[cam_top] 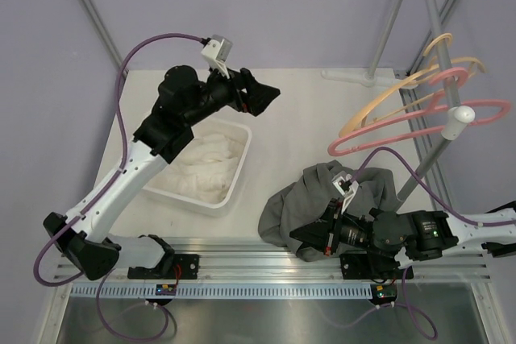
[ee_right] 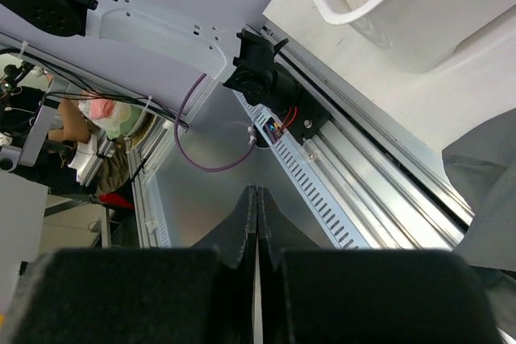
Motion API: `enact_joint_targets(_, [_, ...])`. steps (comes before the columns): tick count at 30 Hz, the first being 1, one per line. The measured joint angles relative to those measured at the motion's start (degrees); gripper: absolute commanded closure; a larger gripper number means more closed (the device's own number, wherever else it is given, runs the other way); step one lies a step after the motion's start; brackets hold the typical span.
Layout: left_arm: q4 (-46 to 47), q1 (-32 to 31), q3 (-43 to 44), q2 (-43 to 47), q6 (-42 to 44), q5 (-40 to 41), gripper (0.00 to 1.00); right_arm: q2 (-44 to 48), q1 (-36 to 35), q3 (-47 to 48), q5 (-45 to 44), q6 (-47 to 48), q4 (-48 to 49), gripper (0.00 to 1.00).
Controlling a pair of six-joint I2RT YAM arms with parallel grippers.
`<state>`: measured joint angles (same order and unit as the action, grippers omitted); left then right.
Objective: Remove the skirt from the hanger
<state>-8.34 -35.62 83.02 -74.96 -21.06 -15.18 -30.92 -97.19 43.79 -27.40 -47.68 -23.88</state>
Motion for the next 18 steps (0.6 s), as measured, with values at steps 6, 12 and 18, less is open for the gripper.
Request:
enact_joint_targets(6, [-3.2, -6.6, -6.1, 2.2, -0.7, 3.8, 0.01, 0.9, 0.0, -1.4, 0.0, 0.1, 1.2, 1.00])
enact_joint_targets(12, [-5.7, -11.3, -19.3, 0.2, -2.8, 7.0, 0.01, 1.8, 0.0, -1.7, 1.1, 1.0, 5.0, 1.00])
enact_joint_targets(18, [-6.9, -17.3, -22.1, -6.9, -5.1, 9.9, 0.01, 2.7, 0.0, -1.9, 1.9, 1.9, 7.8, 1.00])
